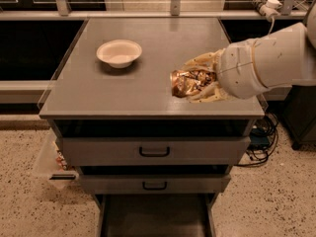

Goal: Pick orange can from bottom drawer and place on counter

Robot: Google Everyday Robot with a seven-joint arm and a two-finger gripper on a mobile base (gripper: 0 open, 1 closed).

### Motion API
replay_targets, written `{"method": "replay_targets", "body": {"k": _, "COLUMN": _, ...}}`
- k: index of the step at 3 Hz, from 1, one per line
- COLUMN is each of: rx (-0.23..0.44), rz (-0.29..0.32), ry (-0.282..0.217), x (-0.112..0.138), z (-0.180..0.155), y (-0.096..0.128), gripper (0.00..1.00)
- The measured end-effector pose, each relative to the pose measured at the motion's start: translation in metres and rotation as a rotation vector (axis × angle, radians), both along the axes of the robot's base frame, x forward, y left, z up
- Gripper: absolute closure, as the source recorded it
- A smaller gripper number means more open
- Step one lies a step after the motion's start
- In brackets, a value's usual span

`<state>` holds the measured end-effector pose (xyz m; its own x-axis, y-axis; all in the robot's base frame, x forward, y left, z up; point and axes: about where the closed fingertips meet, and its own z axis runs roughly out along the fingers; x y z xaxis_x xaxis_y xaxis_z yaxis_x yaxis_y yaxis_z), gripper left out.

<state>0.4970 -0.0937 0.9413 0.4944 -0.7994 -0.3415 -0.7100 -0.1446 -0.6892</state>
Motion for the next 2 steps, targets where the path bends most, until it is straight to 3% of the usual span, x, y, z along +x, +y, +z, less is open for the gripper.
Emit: {"method": "replay_targets", "body": {"k": 2, "rx": -0.003, "rz": 0.034, "ry": -0.004, "x": 0.064, "z": -0.012, "y": 0.002, "gripper": 1.00}}
